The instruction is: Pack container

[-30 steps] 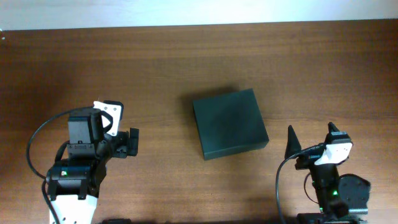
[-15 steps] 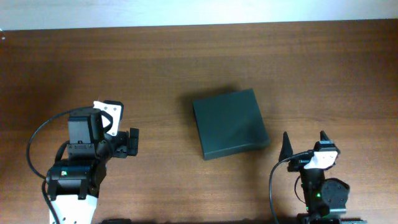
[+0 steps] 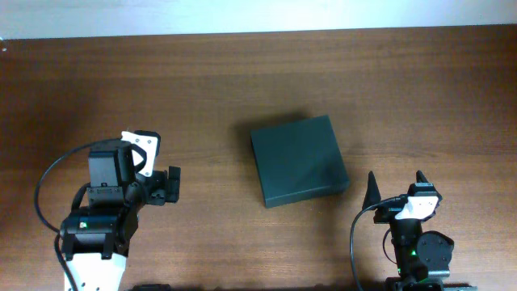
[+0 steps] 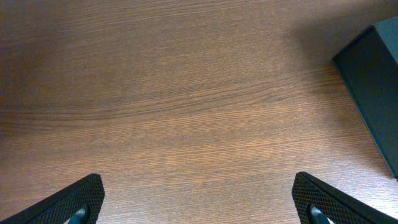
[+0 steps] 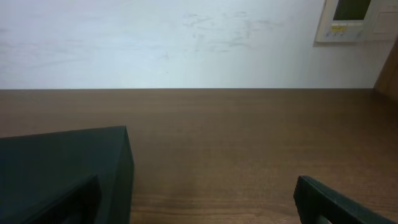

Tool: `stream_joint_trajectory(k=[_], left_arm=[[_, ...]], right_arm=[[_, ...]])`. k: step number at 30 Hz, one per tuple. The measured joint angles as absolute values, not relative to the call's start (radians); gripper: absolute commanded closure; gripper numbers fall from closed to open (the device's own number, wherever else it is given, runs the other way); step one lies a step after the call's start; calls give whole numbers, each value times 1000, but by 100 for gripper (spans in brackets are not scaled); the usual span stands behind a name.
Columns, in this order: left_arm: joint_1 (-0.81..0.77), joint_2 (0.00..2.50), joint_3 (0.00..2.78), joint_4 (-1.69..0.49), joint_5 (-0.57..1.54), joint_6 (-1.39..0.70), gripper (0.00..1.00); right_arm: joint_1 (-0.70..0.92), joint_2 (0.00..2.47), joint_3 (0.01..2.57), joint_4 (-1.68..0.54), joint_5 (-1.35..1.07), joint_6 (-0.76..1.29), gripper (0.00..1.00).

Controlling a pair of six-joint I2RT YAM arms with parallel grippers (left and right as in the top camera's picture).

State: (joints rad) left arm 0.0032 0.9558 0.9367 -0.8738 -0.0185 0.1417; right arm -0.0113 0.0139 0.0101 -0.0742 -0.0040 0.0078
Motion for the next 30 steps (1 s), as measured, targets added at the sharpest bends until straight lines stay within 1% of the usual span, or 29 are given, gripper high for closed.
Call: stream_joint_trajectory(k=[18,21,23,26,28,30], left_arm=[[3,956,937,-874,-19,142,1],[3,935,935,-915,-18,142,1],[3,873,921,-930,-13,142,1],[3,717,884,-912,10,142,1],[3,598,828,-831,31,142,1],[2,472,730,-670,45,142,1]], right_arm=[[-11,14,10,-74,-4,7,1],[-11,14,10,-74,-4,8,1],[-11,14,10,-74,-4,7,1],[-11,14,10,-74,-4,7,1],[-10,14,10,-74,-3,8,1],[-10,14,10,-74,-2,8,1]])
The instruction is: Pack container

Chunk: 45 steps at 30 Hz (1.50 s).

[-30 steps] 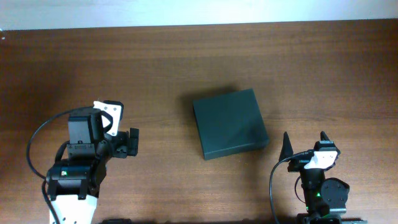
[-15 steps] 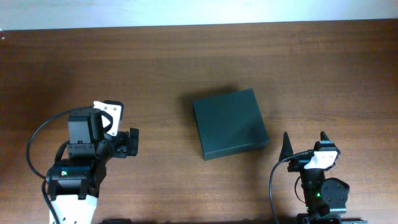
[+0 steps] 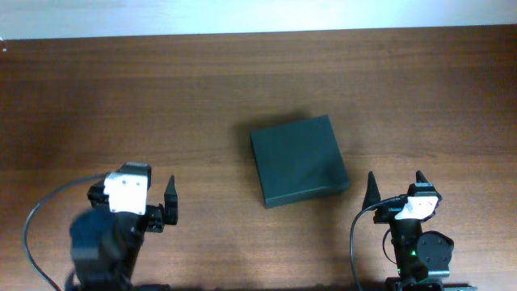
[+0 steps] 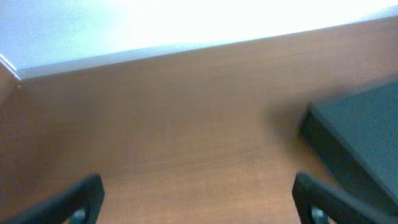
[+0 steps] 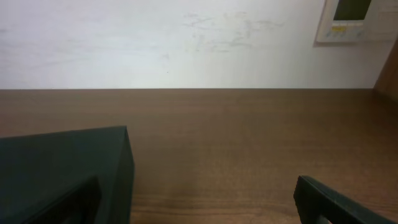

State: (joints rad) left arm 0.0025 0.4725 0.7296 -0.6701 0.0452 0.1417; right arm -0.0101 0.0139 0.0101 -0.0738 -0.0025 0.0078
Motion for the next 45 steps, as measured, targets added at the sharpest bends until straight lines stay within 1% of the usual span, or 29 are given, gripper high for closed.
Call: stream_joint_trajectory(k=[1,3,4,6,9,11,15,18,20,28,39,45], left_arm=[[2,396,642,-545,51,142,1],[2,336,555,-429,57,142,1],[2,299,482,-304,56,142,1],[2,239,349,-146,56,142,1],[2,191,221,-43,56,142,1],[2,149,134,-11,56,142,1],[2,82,36,-2,57,142,1],[1,38,16,-70,67,142,1],[-9,28,15,-72,70,143,1],[-92,21,14,-72,73,150,1],[-93,19,15,-79,25,100,1],[-88,19,15,-79,-1,37,1]], right_arm=[[-10,14,10,-74,-1,7,1],[-10,14,10,-74,0,7,1],[-10,14,10,-74,0,7,1],[-10,14,10,-75,0,8,1],[-10,14,10,-74,0,7,1],[-10,14,10,-74,0,7,1],[-10,13,10,-74,0,8,1],[-10,13,10,-74,0,7,1],[-10,13,10,-74,0,7,1],[-10,13,10,-74,0,8,1],[-10,13,10,-74,0,8,1],[-10,13,10,-74,0,8,1]])
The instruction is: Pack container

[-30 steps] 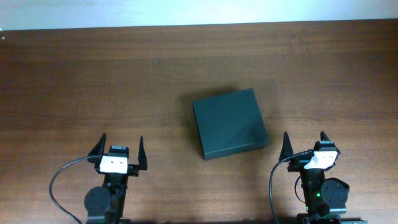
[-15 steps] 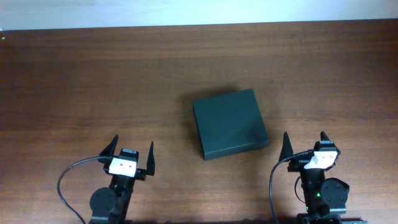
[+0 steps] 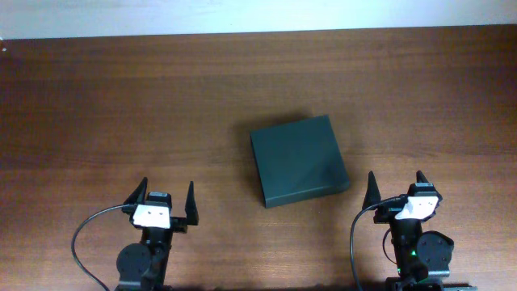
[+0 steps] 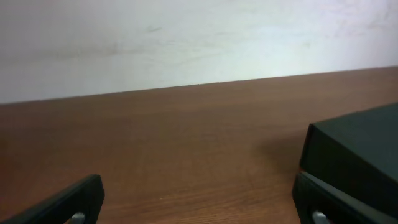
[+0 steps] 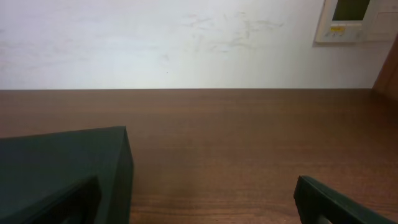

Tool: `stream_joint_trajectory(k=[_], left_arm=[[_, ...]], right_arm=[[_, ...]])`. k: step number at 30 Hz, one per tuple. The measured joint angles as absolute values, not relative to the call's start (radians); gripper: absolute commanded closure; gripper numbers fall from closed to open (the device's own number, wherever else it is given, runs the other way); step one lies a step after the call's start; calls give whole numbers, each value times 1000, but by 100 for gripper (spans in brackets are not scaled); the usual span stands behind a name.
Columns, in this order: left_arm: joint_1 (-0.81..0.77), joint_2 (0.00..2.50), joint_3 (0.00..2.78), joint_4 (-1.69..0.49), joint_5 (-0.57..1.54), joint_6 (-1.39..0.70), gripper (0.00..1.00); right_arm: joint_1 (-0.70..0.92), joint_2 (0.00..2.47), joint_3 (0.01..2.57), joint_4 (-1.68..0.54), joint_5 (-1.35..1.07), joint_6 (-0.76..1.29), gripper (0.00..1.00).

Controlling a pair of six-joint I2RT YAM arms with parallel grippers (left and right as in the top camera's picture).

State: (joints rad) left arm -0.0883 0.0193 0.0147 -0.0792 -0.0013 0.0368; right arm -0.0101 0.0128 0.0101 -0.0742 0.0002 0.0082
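Note:
A closed dark green box (image 3: 298,161) lies flat near the middle of the brown table, lid on. It shows at the right edge of the left wrist view (image 4: 360,155) and at the lower left of the right wrist view (image 5: 59,165). My left gripper (image 3: 168,196) rests open at the front left, well left of the box, with nothing between its fingers. At the front right my right gripper (image 3: 396,185) is open too, just right of the box's near corner and holding nothing.
The wooden table (image 3: 121,97) runs back to a white wall (image 5: 155,43). A small wall panel (image 5: 351,18) hangs at the upper right of the right wrist view. No other objects show on the table.
My left arm has folded back to the front edge; its gripper now points level toward the wall instead of slanting down. The box and right arm have not moved.
At first my left gripper was out over the table left of the box, facing down, open. Then it was drawn back and tilting up. Now it is parked at the front, matching the right arm, which stayed still throughout. The box stayed closed.

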Motion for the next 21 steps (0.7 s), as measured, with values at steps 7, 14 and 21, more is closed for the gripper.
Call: stream_joint_trajectory(k=[7,14,21], left_arm=[[-64,19,14,-80,-12,-13,1],[-64,19,15,-80,-12,-20,1],[-64,19,15,-80,-12,-20,1]], right_arm=[[-10,13,10,-74,0,7,1],[-10,13,10,-74,0,7,1],[-10,13,10,-74,0,8,1]])
